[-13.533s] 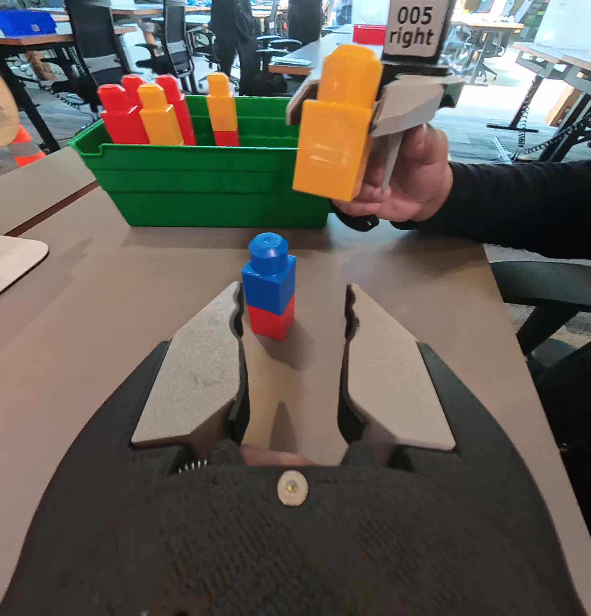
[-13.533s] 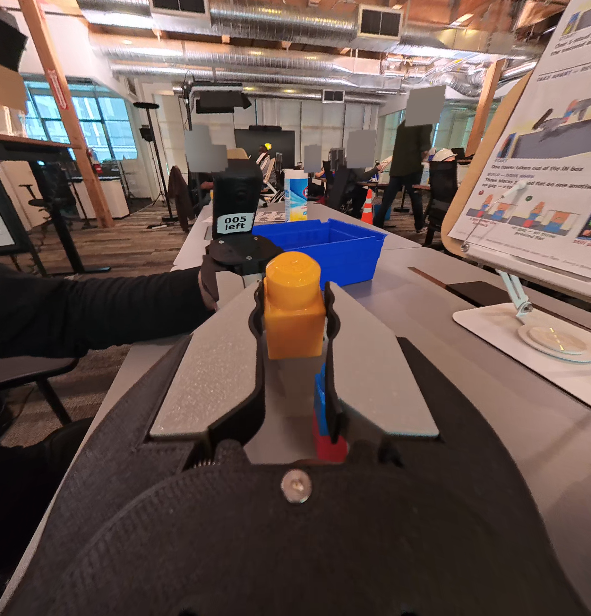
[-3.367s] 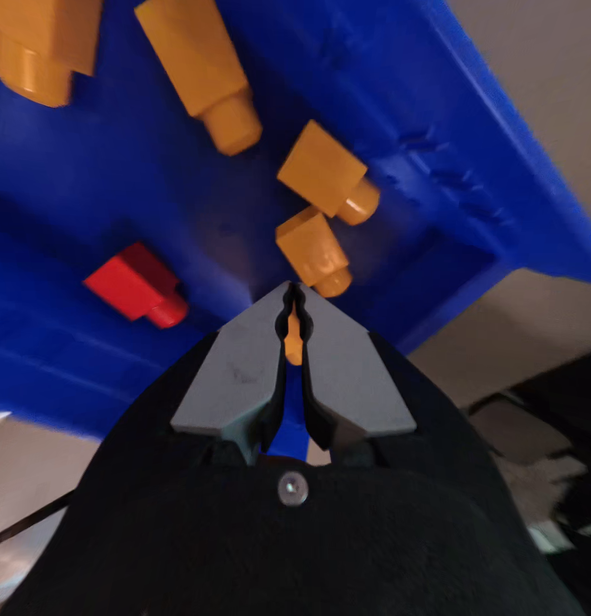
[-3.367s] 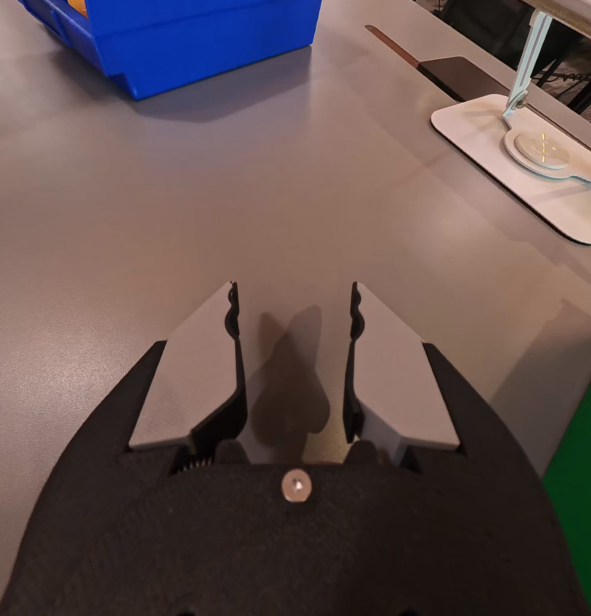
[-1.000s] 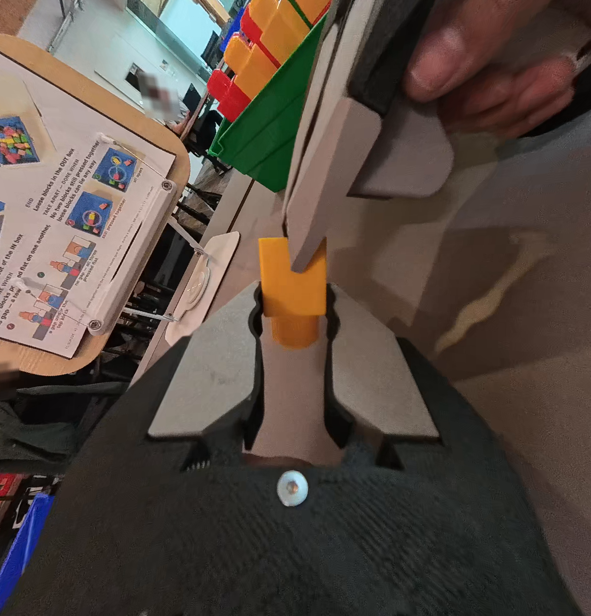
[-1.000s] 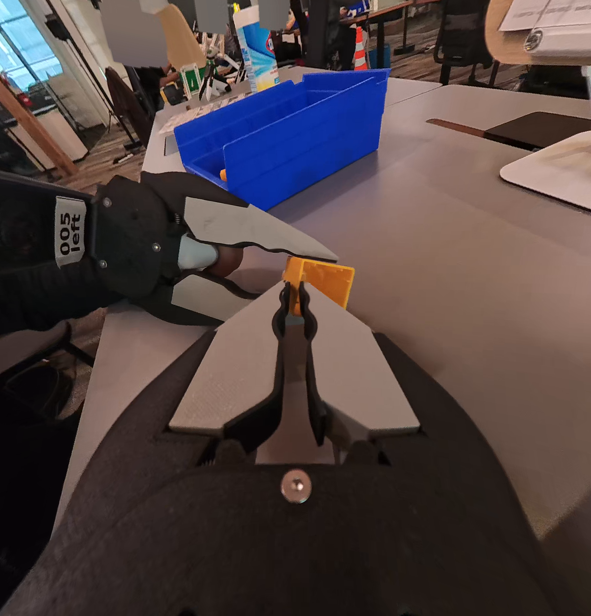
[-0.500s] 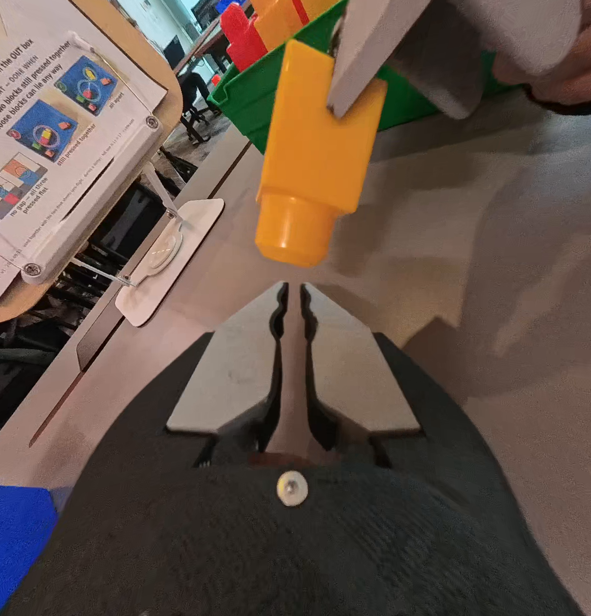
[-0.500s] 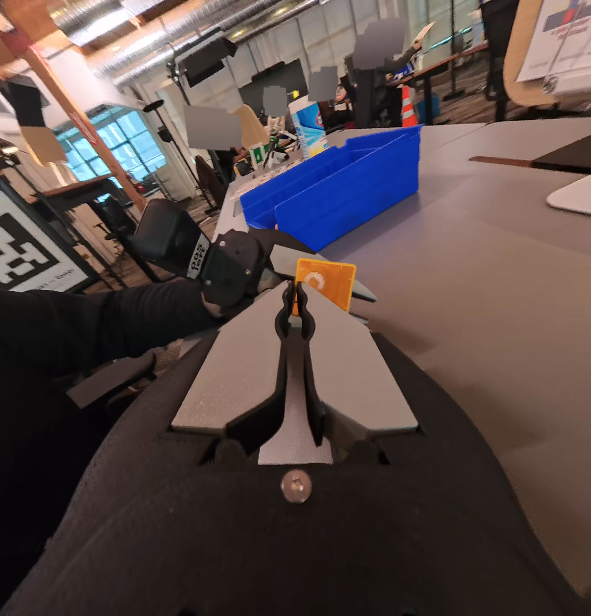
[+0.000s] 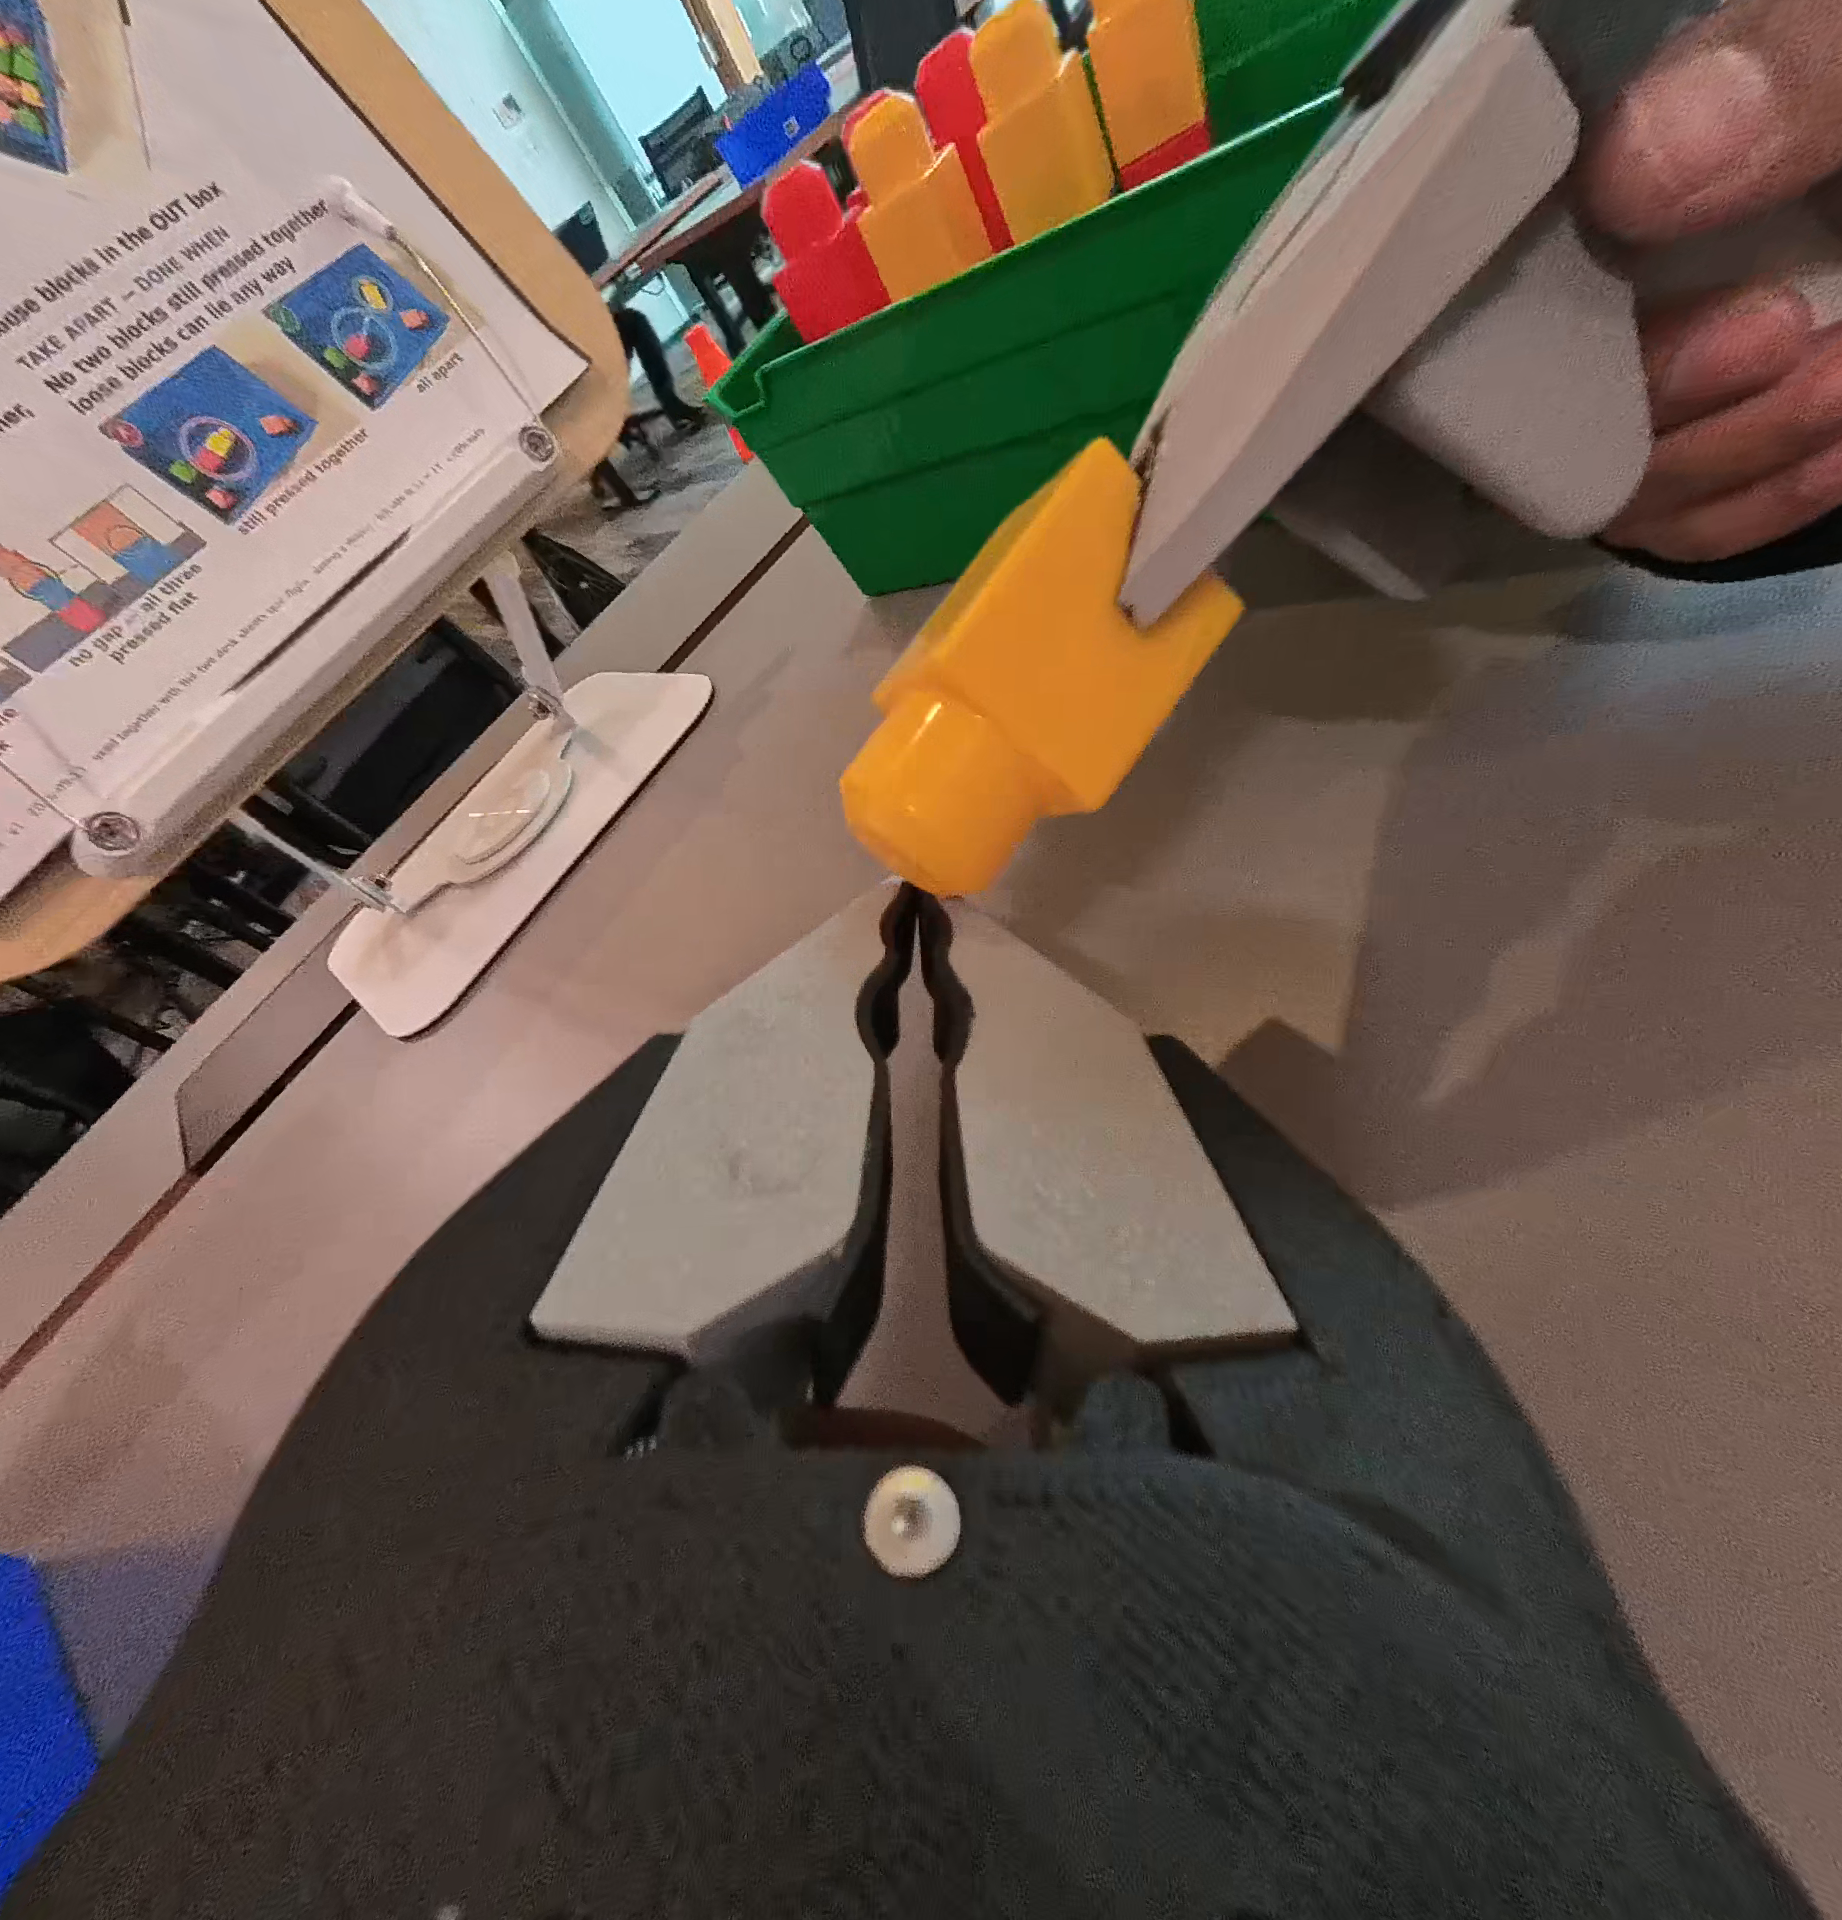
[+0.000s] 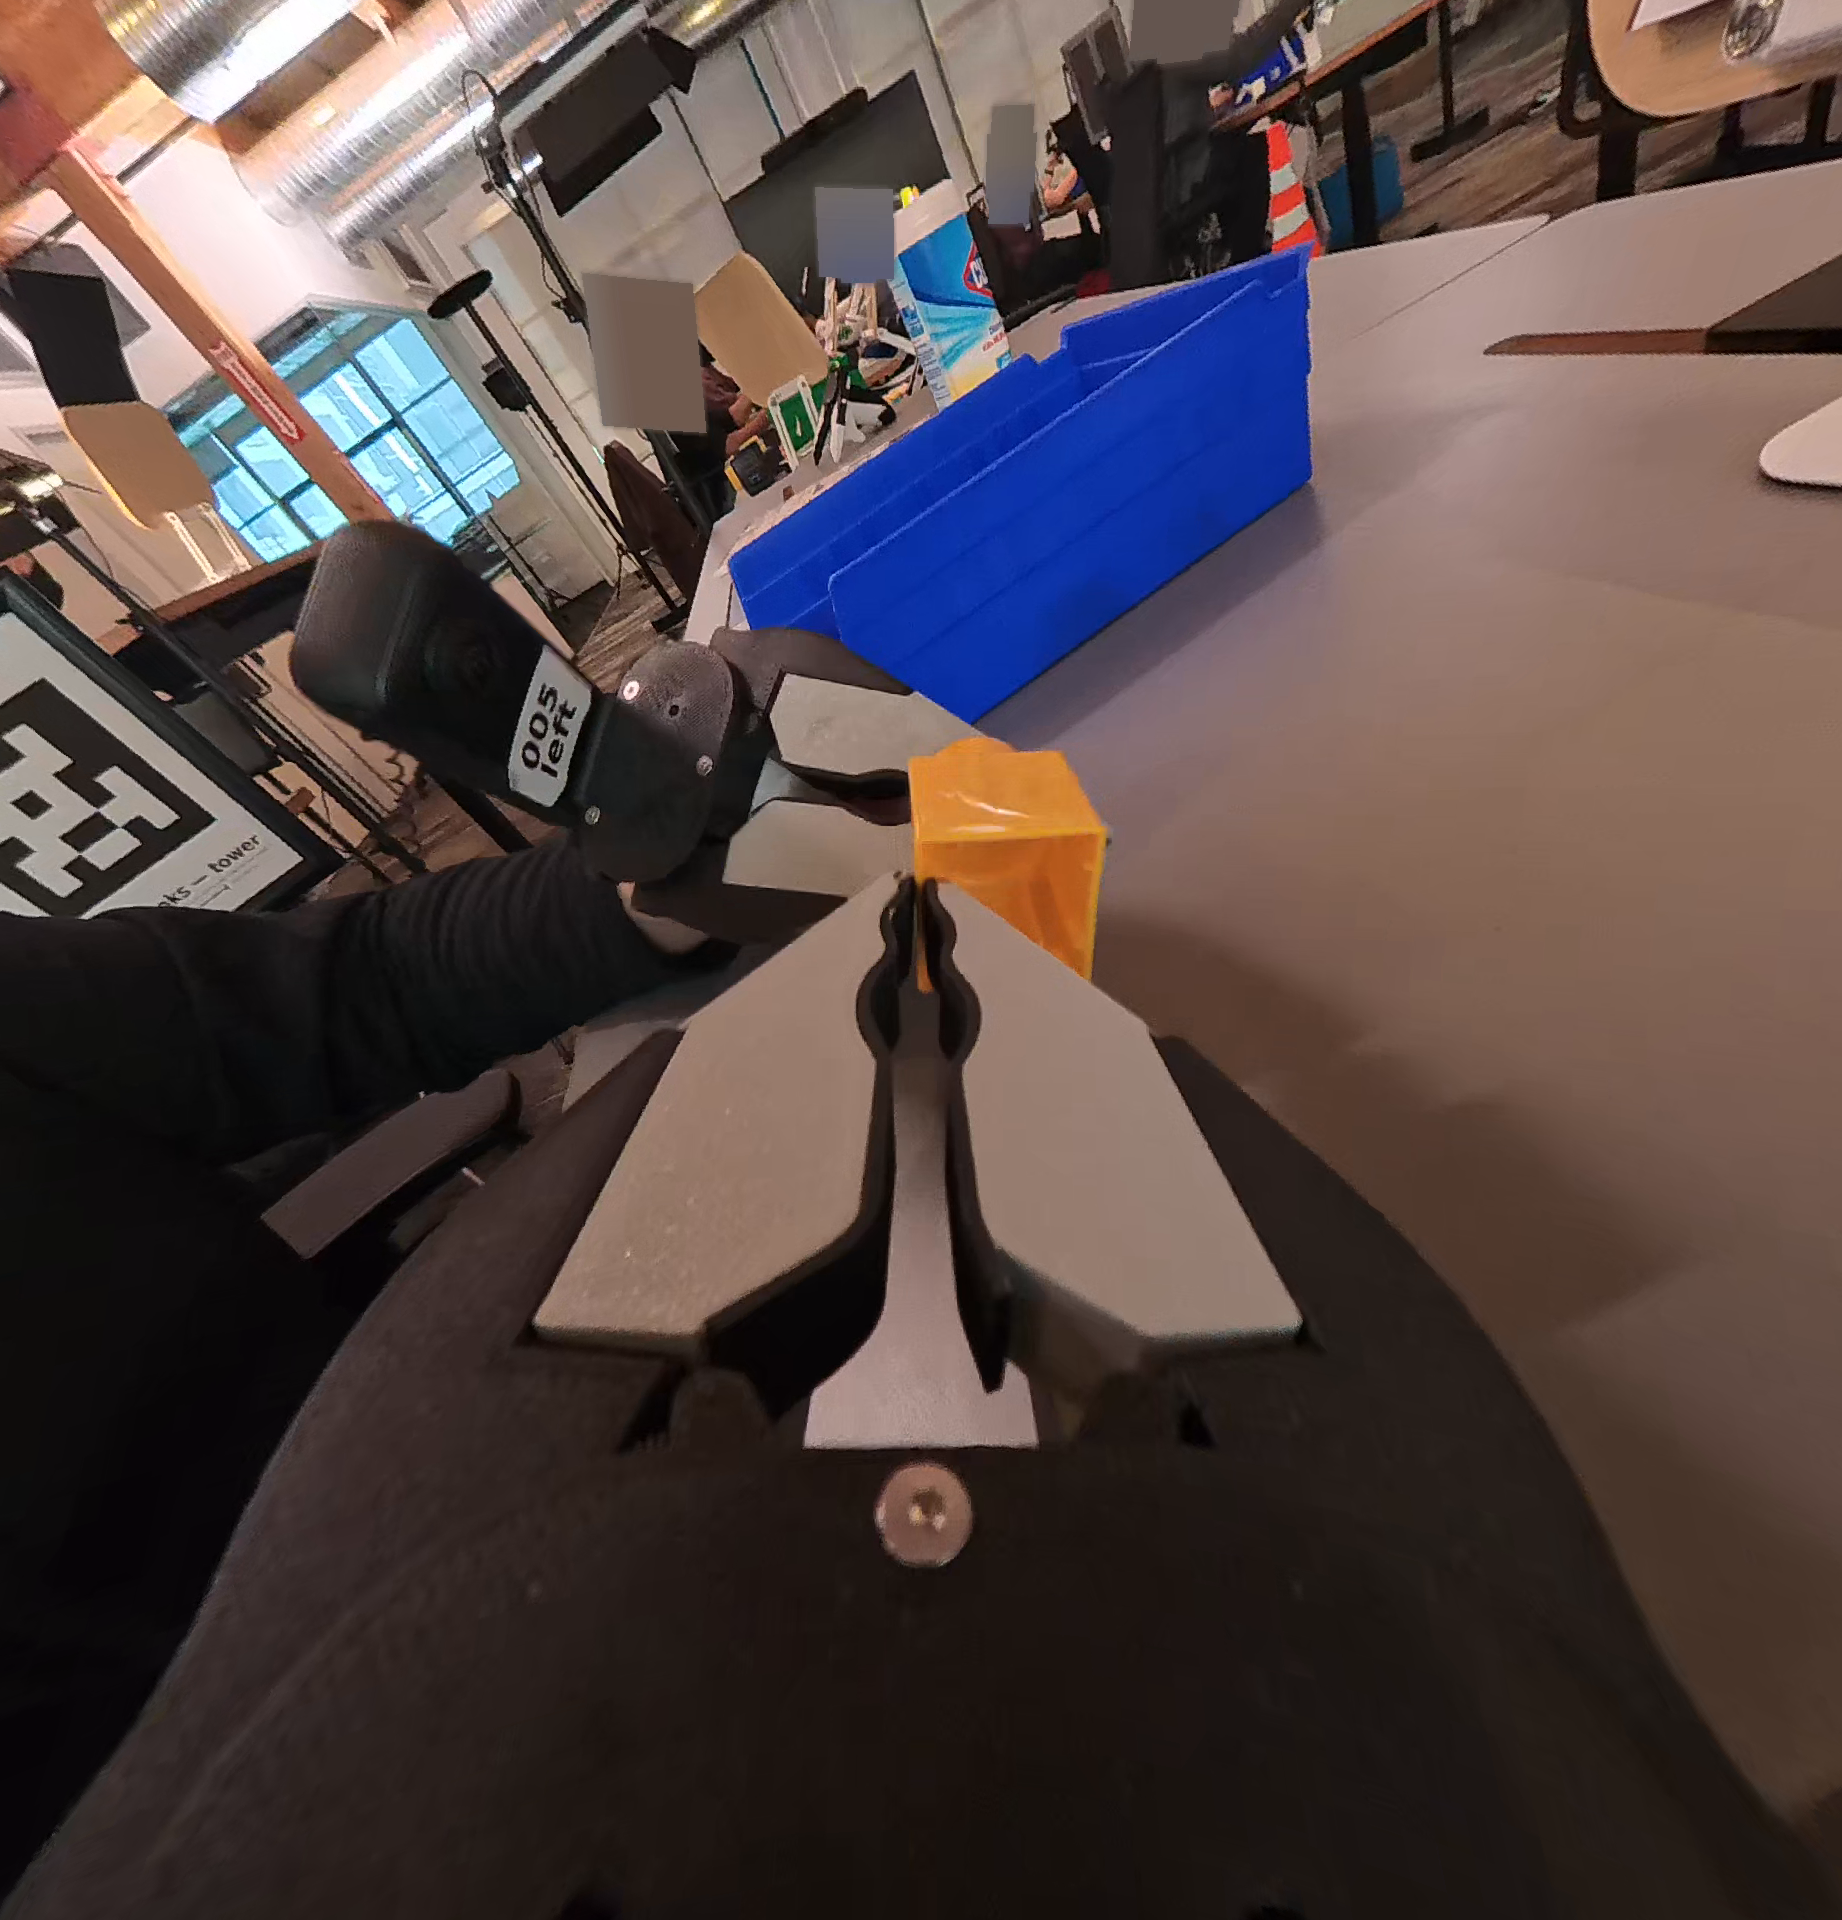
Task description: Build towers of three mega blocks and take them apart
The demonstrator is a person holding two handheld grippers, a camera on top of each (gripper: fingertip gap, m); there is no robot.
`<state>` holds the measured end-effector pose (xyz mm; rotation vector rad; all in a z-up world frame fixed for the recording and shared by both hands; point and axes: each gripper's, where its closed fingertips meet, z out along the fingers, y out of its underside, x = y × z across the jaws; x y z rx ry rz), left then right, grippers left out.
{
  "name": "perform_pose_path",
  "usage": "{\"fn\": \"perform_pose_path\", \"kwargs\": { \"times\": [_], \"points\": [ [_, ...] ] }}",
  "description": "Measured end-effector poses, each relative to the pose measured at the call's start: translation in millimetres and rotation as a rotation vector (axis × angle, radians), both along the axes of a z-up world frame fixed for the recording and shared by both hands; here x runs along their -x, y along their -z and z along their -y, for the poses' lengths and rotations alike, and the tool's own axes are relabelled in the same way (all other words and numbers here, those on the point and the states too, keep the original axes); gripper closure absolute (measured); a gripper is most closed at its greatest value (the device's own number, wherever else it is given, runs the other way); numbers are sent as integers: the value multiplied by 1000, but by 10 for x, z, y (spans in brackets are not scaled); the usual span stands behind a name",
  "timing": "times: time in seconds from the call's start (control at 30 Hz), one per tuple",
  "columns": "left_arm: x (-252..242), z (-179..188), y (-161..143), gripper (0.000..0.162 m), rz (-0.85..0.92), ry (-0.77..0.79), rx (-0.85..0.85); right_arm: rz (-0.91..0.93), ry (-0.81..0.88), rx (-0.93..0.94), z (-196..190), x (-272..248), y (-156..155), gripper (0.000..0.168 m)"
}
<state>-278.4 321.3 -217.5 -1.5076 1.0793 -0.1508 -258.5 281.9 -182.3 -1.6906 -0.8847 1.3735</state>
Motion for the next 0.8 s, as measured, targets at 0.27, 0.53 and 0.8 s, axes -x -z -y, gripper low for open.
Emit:
{"fn": "perform_pose_path", "kwargs": {
  "times": [0.27, 0.53, 0.8],
  "points": [
    [-55, 70, -91, 162, 137, 44, 111, -56, -8, 8, 0, -23, -70, 168],
    [-178, 329, -109, 116, 326, 232, 408, -81, 32, -256, 97, -48, -323, 168],
    [-109, 408, -453, 120, 688, 423, 710, 0, 3, -438, 224, -8, -294, 168]
  ]
}}
